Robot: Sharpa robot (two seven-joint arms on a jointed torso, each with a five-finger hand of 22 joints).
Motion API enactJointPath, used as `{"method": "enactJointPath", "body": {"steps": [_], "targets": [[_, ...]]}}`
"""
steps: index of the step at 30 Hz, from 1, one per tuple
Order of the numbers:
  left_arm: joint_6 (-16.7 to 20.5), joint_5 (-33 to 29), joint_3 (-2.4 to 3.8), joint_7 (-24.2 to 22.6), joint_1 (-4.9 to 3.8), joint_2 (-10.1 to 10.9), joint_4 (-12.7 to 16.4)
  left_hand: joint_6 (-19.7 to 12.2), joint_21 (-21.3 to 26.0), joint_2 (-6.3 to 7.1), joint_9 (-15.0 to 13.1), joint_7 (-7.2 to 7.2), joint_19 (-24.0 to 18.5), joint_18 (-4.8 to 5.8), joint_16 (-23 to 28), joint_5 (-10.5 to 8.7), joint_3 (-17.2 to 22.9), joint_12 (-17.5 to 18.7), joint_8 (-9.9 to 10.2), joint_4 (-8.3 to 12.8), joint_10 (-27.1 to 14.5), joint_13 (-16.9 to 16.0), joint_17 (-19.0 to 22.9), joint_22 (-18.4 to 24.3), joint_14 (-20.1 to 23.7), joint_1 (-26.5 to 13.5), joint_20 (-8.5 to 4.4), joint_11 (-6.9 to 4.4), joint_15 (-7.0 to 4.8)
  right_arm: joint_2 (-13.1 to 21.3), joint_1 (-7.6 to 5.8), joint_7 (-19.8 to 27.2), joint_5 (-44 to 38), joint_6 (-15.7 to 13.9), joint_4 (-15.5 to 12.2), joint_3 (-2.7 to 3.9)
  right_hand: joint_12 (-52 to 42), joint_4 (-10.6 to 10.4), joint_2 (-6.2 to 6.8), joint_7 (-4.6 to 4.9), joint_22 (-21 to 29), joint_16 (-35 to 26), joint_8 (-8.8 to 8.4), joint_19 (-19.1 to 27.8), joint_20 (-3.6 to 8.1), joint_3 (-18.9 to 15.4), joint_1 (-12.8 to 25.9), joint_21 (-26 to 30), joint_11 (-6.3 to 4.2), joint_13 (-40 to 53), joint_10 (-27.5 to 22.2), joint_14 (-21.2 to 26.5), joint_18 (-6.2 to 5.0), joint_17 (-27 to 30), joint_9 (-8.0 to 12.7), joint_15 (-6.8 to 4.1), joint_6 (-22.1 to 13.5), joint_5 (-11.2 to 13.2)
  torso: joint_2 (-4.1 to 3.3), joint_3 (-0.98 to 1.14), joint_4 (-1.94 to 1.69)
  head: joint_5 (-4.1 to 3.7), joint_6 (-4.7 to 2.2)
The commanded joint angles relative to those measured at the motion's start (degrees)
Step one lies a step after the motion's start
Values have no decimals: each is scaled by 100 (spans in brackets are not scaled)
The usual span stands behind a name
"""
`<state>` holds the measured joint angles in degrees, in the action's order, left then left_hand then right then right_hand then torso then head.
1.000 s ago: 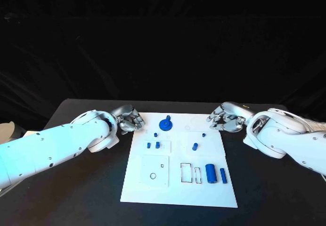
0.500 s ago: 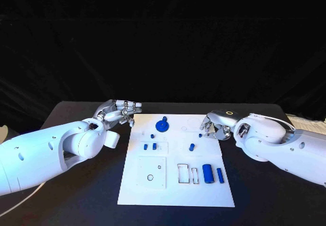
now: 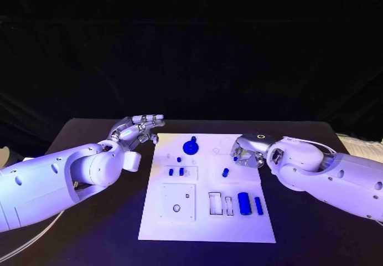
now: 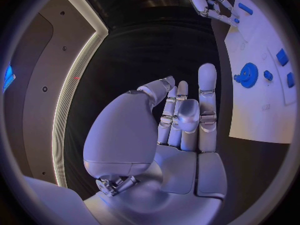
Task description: Assemble the parts on the task board
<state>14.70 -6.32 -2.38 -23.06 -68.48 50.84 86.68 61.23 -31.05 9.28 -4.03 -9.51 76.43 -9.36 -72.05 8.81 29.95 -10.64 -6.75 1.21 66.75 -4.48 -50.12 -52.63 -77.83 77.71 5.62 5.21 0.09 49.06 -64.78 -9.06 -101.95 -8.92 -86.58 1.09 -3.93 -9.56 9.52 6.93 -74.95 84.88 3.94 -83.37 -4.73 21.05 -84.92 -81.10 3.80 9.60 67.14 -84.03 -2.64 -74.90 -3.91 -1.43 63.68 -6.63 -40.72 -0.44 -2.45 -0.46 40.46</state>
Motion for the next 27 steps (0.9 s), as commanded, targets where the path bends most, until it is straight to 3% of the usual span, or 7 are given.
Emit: {"method": "enactJointPath", "body": {"steps": [1,9,16,21,27], "targets": [[-130,-177,3,-135,0,5,35,2,24,-28,8,20,-43,-95,19,30,-30,-33,0,8,10,-7,9,9,42,-13,-5,-21,-3,-53,29,-12,-157,172,44,-10,19,9,12,5,-26,-26,-26,6,11,84,37,35,-2,-61,-37,-437,-75,-747,3,10,-23,38,2,5,-3,3,8],[-133,-179,3,-110,0,22,44,-2,60,-31,10,17,-55,-100,26,33,-41,-37,2,18,2,-5,23,32,52,-5,-6,-19,-3,-105,69,-5,-157,380,104,-15,-14,112,-158,-9,-26,-24,5,-5,22,379,7,42,-27,-254,77,-440,-74,-750,-17,-1,86,283,4,4,2,5,26],[-129,-179,3,-92,0,32,52,-5,65,-34,11,16,-57,-100,30,37,-44,-39,4,24,-4,-4,31,36,57,1,-6,-18,-3,-125,84,8,-207,514,115,-18,-78,319,-327,-52,-65,-1,87,-29,49,602,-43,21,-90,-333,355,-449,-65,-783,-71,-32,341,341,4,6,2,-2,47],[-122,-179,3,-90,-1,34,55,-8,73,-39,12,15,-60,-101,32,40,-48,-42,5,33,-9,-4,36,41,61,10,-6,-17,-3,-154,95,-38,-358,382,111,-20,-130,505,-386,-91,-144,41,159,-69,72,717,-50,-29,-144,-337,631,-462,-47,-839,-137,-63,543,348,4,2,1,-13,50],[-115,-179,3,-89,-1,33,52,-11,87,-47,13,13,-63,-102,34,45,-51,-47,6,49,-15,-3,43,50,66,27,-7,-16,-3,-168,109,-103,-474,211,79,-21,-114,562,-386,-95,-176,56,165,-86,85,763,-2,-51,-154,-347,706,-466,-40,-860,-161,-81,586,349,9,6,-5,-19,62]]}}
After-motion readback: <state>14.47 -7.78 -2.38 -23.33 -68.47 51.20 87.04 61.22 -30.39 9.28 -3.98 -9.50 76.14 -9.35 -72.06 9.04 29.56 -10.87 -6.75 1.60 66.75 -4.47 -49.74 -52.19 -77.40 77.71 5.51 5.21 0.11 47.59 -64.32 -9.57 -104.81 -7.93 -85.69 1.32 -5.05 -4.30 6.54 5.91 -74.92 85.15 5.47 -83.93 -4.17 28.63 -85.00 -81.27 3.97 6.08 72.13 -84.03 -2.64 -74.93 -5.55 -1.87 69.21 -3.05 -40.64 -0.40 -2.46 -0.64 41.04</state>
